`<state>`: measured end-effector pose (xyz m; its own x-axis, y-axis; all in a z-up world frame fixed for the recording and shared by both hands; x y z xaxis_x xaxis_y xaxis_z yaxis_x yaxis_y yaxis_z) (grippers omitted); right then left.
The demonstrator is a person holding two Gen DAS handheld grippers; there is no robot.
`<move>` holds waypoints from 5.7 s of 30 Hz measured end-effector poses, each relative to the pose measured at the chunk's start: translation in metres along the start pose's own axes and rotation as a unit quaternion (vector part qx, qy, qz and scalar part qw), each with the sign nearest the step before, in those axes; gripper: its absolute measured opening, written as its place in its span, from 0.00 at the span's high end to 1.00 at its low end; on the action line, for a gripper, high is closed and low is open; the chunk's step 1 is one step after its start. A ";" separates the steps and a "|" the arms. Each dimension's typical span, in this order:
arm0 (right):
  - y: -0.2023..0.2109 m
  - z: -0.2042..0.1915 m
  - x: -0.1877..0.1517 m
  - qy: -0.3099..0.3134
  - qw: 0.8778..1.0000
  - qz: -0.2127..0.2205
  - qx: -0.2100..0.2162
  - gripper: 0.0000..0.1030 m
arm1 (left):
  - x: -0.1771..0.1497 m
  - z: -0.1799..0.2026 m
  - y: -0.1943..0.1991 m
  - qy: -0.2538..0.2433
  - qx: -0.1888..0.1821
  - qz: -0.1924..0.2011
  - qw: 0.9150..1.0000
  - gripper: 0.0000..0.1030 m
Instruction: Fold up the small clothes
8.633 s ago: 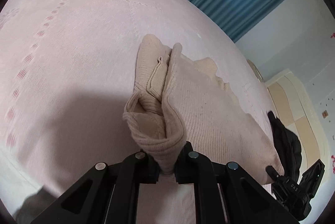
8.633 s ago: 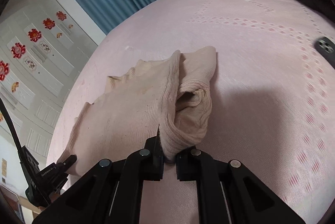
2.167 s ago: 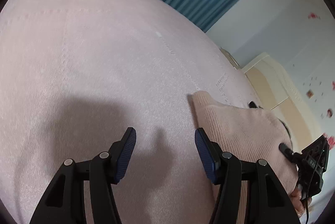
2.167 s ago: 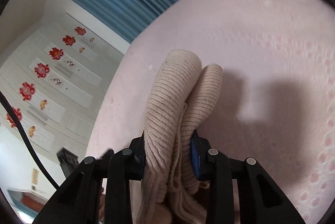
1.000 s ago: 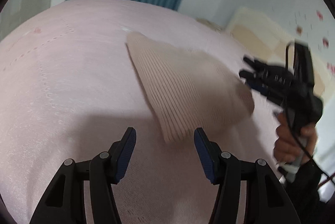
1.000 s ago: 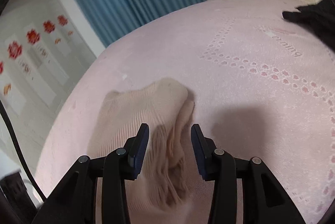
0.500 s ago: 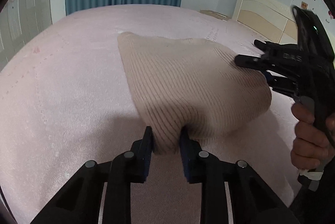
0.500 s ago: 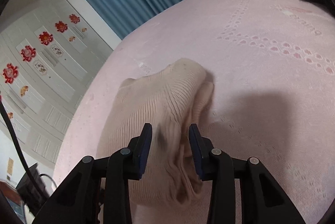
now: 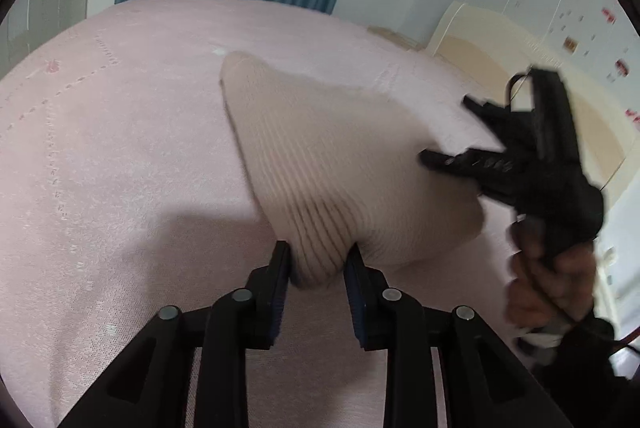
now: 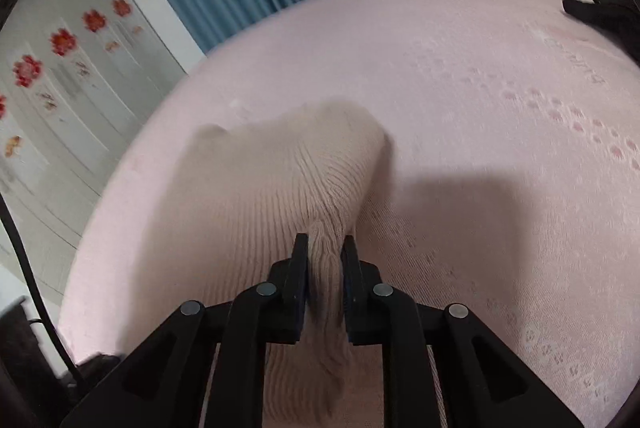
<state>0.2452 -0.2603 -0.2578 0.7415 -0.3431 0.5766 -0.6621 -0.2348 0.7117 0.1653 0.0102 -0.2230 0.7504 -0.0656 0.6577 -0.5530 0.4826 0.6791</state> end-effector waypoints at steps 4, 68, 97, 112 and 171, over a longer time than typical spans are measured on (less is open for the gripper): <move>0.010 0.002 0.005 -0.009 1.000 0.023 0.002 0.65 | 0.004 -0.006 0.018 0.011 -0.002 0.033 0.999 0.62; -0.043 -0.025 0.036 0.109 0.992 -0.009 -0.061 0.77 | 0.080 -0.001 -0.077 -0.072 0.076 0.042 0.994 0.60; -0.020 -0.018 0.047 0.094 0.995 0.009 -0.029 0.73 | 0.105 -0.024 -0.073 0.023 0.097 0.046 0.994 0.58; -0.044 0.015 0.056 0.026 0.999 -0.025 -0.036 0.56 | 0.106 -0.071 -0.112 0.136 0.002 -0.028 0.990 0.38; -0.036 0.024 0.048 -0.002 1.000 -0.019 0.000 0.55 | 0.113 -0.088 -0.109 0.234 -0.004 0.044 0.971 0.78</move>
<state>0.3020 -0.2903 -0.2654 0.7659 -0.3378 0.5471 -0.6331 -0.2478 0.7333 0.3421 0.0272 -0.2518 0.7838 0.3797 0.4914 -0.6210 0.4747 0.6237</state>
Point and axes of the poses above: each gripper's, at about its wrist camera, not at the fingertips, and y roughly against the way its jaws point, z to its right, x to its top, the point moved 3 cm from there along -y, roughly the way its jaws point, and after that the axes turned 1 degree about -z, right-handed, at the moved point
